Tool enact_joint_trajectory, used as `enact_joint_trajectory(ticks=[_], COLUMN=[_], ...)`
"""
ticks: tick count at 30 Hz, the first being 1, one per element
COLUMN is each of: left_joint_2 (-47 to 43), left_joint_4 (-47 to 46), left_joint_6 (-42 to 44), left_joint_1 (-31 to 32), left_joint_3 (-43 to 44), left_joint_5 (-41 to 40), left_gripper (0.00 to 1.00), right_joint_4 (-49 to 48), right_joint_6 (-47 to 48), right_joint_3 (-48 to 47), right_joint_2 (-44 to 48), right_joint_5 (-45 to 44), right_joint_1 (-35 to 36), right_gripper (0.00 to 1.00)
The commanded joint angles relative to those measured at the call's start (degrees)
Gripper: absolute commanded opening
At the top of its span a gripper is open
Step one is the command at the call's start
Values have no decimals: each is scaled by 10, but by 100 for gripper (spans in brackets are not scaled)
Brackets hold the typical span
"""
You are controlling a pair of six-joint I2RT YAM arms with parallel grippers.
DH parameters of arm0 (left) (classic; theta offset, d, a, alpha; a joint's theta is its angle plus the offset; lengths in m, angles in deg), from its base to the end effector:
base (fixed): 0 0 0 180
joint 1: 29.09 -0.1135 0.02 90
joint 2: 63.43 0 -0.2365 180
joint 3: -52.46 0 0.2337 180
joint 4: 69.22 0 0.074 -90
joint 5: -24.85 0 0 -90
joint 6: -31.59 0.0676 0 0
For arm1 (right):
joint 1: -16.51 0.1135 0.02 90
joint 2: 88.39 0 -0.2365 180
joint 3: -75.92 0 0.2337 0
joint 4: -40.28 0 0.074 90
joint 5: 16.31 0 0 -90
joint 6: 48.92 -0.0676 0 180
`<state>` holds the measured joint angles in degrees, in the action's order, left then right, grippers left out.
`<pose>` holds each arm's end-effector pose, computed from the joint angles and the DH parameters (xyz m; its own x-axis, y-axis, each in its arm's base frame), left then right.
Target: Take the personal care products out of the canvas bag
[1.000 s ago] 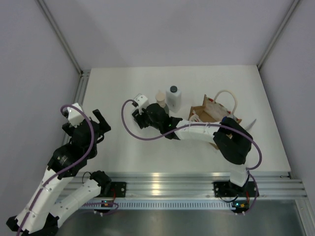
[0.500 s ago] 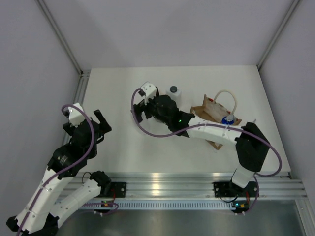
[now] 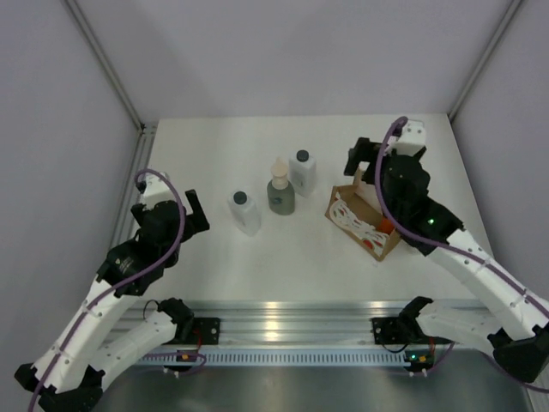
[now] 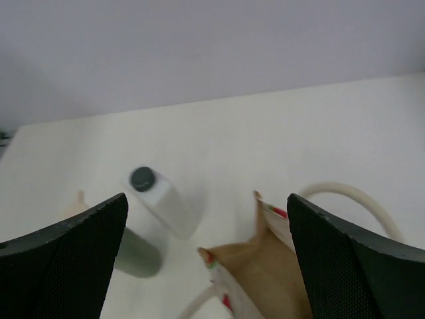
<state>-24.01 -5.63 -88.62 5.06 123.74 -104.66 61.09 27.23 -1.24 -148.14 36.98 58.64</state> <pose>0.1426 -0.0447 0.3207 -0.3687 -0.2190 -0.9034 -0.2317 0.9628 -0.1388 0.2139 0.1390 0.3801 -0.0655 0.1995 -0.9777 -0.0819 0.9754 0.2045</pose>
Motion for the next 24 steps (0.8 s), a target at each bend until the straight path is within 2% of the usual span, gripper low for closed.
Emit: enact_joint_trajectory(ticks=[1, 3, 4, 7, 12, 17, 24], left_joint_2=[20, 27, 30, 44, 100, 113, 115], left_joint_4=[-36, -40, -41, -47, -52, -60, -65], left_joint_6=[21, 24, 26, 33, 48, 54, 57], left_joint_1=[-1, -1, -1, -2, -1, -2, -1], left_joint_3=[-6, -6, -6, -7, -1, -6, -8], left_joint_5=[43, 59, 64, 87, 156, 201, 208], left_gripper=[98, 98, 98, 98, 98, 98, 98], right_joint_4=[267, 345, 360, 383, 387, 387, 387], right_joint_6=[-83, -101, -104, -109, -90, -48, -29], right_joint_3=[-6, -8, -5, 9, 31, 27, 25], right_joint_2=[34, 43, 51, 63, 45, -11, -41], right_joint_5=[7, 31, 55, 87, 133, 191, 185], right_joint_1=[-78, -125, -139, -188, -255, -276, -277], right_gripper=[99, 99, 95, 83, 71, 63, 63])
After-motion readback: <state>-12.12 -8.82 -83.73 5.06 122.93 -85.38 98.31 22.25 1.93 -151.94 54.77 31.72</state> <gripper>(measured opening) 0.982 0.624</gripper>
